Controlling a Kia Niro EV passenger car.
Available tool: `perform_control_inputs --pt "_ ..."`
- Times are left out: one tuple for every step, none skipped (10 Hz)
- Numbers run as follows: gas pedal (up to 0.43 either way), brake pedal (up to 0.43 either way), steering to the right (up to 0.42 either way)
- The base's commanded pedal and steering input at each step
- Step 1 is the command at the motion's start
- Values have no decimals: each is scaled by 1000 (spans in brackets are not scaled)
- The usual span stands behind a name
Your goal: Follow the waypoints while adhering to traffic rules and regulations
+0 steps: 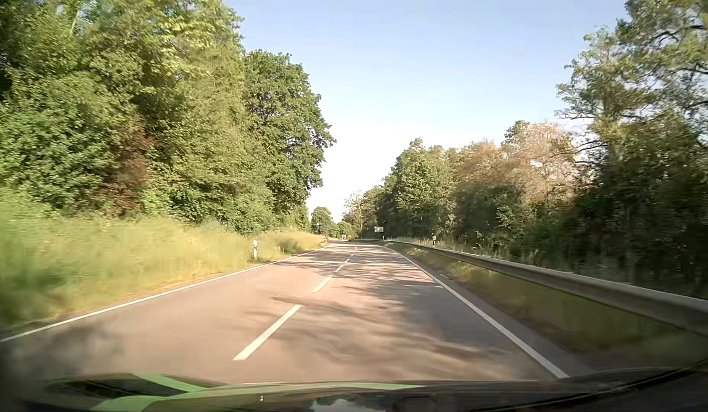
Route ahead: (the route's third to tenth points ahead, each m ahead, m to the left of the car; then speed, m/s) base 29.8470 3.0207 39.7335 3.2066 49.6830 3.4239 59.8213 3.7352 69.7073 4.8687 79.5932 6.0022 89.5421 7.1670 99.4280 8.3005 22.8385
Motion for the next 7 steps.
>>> perform_control_inputs --pt "280 0 -3" --pt "280 0 -3" --pt "280 0 -4" --pt "280 0 -4" --pt "268 0 -3" --pt "260 0 -3" --pt "248 0 -3"
